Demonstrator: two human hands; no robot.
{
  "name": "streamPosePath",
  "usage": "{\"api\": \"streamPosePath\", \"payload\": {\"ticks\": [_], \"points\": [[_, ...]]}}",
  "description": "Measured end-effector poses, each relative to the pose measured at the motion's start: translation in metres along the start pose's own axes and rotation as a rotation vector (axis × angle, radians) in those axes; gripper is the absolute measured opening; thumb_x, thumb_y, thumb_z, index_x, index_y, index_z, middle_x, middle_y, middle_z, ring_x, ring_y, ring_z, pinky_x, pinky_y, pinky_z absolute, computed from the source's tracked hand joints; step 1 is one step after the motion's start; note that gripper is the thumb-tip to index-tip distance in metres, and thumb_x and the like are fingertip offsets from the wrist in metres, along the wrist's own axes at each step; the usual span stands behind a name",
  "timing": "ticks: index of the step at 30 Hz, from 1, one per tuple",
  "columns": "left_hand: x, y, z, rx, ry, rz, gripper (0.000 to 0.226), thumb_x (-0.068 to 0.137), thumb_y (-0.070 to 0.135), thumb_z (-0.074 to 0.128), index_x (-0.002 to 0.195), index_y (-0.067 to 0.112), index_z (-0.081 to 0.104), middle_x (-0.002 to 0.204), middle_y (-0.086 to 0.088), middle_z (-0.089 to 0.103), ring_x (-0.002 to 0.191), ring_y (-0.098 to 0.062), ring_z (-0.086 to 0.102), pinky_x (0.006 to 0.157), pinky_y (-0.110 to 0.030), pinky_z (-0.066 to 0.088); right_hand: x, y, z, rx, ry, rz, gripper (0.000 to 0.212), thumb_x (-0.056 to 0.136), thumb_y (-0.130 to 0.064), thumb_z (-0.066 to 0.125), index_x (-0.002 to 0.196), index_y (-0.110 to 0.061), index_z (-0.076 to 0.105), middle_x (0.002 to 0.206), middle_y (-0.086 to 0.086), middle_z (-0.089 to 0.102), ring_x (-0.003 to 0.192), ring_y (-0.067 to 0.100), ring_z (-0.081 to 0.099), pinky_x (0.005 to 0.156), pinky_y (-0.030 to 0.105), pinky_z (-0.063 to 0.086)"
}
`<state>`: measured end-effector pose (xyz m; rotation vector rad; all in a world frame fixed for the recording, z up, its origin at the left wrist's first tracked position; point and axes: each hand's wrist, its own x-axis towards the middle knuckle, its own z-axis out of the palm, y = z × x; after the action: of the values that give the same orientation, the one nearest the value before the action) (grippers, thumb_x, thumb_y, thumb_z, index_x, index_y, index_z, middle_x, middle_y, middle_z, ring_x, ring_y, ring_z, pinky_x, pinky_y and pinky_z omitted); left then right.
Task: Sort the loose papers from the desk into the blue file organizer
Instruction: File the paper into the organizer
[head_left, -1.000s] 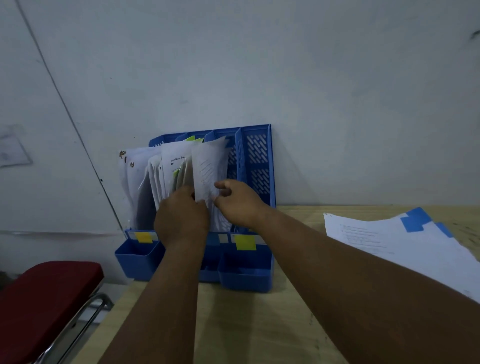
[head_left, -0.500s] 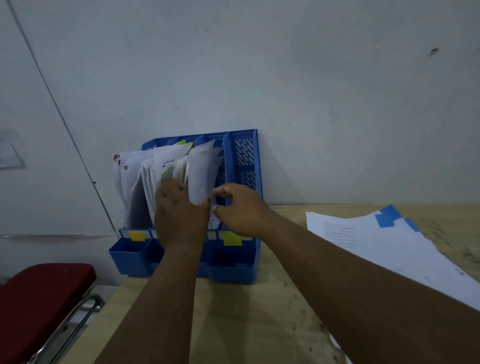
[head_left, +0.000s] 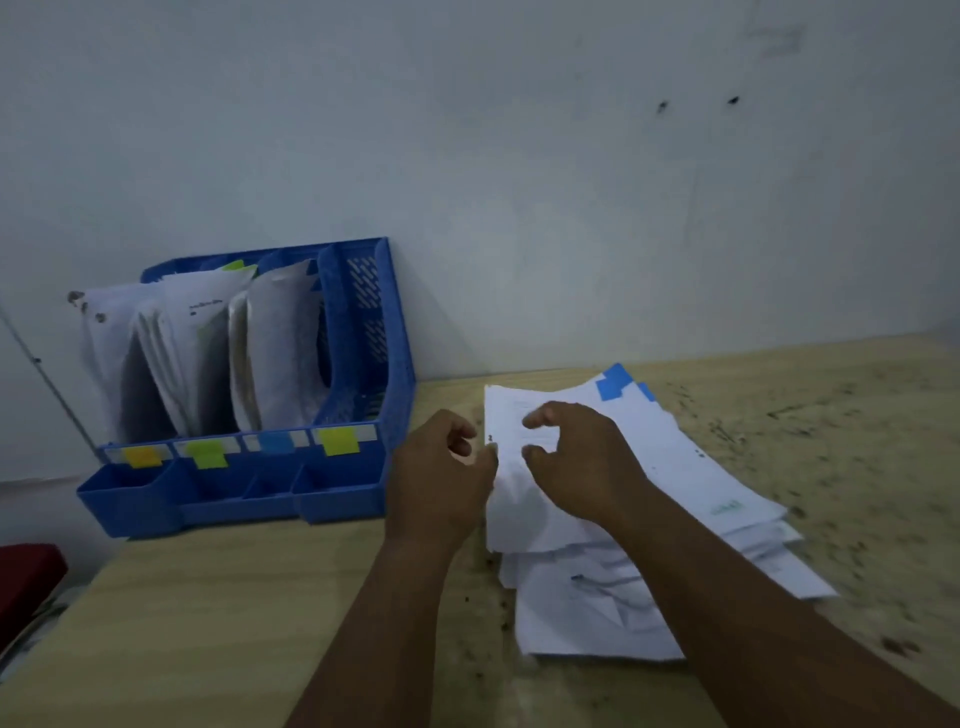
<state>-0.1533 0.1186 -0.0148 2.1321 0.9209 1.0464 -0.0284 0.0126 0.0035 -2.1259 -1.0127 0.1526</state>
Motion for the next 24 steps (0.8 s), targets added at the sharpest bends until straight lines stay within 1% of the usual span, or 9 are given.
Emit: {"api": "streamPosePath", "payload": {"ticks": [2,5,7,9,12,14,17,21,24], "points": [[-0.006,0.004,0.019,0.000,-0.041,-0.071,0.023,0.083,0.037,0.078,0.097,0.030,0.061,0.093,0.015,0.064,0.083,-0.002,0.059,0.063,-0.019,0.043,-0.005,0.022,-0.008,-0.071,0.021,0.078,0.032,0.091,-0.037,0.068,0.122,-0.036,0.061,0.135,-0.010,0.059,0.119,0.016,0.057,0.108,0.039,0.043],[-0.013,0.002,0.039,-0.032,-0.030,-0.176,0.038,0.082,0.040,0.079,0.113,0.029,0.059,0.109,0.013,0.060,0.095,-0.007,0.056,0.073,-0.022,0.043,-0.011,0.046,-0.011,-0.154,0.081,0.118,0.031,0.091,-0.042,0.065,0.121,-0.037,0.060,0.133,-0.011,0.058,0.120,0.018,0.055,0.103,0.038,0.040],[-0.016,-0.004,0.045,-0.039,-0.027,-0.212,0.046,0.082,0.040,0.079,0.121,0.027,0.058,0.113,0.012,0.058,0.097,-0.007,0.054,0.076,-0.021,0.040,-0.016,0.061,-0.009,-0.169,0.117,0.113,0.034,0.089,-0.042,0.067,0.122,-0.037,0.060,0.133,-0.010,0.057,0.123,0.020,0.052,0.101,0.037,0.038],[-0.015,-0.012,0.047,-0.029,-0.053,-0.232,0.050,0.083,0.041,0.079,0.124,0.026,0.057,0.115,0.010,0.062,0.095,-0.006,0.054,0.075,-0.019,0.039,-0.017,0.072,-0.009,-0.176,0.095,0.134,0.039,0.086,-0.045,0.069,0.123,-0.036,0.060,0.135,-0.008,0.056,0.124,0.022,0.051,0.103,0.038,0.040],[-0.009,-0.018,0.045,-0.022,-0.071,-0.261,0.048,0.083,0.038,0.080,0.124,0.027,0.058,0.102,0.014,0.067,0.083,0.000,0.056,0.062,-0.010,0.036,-0.008,0.080,-0.013,-0.196,0.044,0.176,0.046,0.086,-0.049,0.070,0.128,-0.036,0.058,0.143,-0.004,0.048,0.131,0.027,0.044,0.108,0.042,0.036],[-0.008,-0.019,0.046,-0.026,-0.082,-0.246,0.042,0.083,0.033,0.081,0.118,0.029,0.060,0.090,0.018,0.064,0.076,0.007,0.055,0.055,-0.005,0.037,-0.004,0.082,-0.012,-0.217,0.030,0.190,0.048,0.087,-0.048,0.070,0.130,-0.037,0.056,0.145,-0.002,0.044,0.133,0.028,0.039,0.109,0.042,0.034],[-0.008,-0.017,0.048,-0.076,-0.059,-0.212,0.039,0.083,0.027,0.082,0.114,0.030,0.060,0.087,0.018,0.063,0.074,0.007,0.056,0.055,0.001,0.037,-0.002,0.083,-0.009,-0.208,0.019,0.202,0.047,0.087,-0.045,0.072,0.130,-0.034,0.057,0.144,0.000,0.045,0.133,0.030,0.039,0.108,0.042,0.034],[-0.008,-0.014,0.049,-0.165,-0.039,-0.205,0.045,0.084,0.024,0.082,0.122,0.032,0.060,0.089,0.012,0.067,0.076,0.005,0.059,0.056,0.001,0.038,-0.002,0.082,-0.010,-0.158,0.052,0.186,0.048,0.085,-0.038,0.077,0.129,-0.031,0.059,0.145,0.002,0.044,0.135,0.030,0.038,0.110,0.042,0.034],[-0.008,-0.012,0.045,-0.232,-0.046,-0.221,0.049,0.086,0.025,0.080,0.130,0.033,0.058,0.092,0.011,0.068,0.080,0.004,0.060,0.055,-0.004,0.040,-0.003,0.084,-0.009,-0.083,0.083,0.168,0.052,0.081,-0.030,0.082,0.128,-0.029,0.059,0.144,0.003,0.044,0.135,0.028,0.038,0.108,0.037,0.035]]}}
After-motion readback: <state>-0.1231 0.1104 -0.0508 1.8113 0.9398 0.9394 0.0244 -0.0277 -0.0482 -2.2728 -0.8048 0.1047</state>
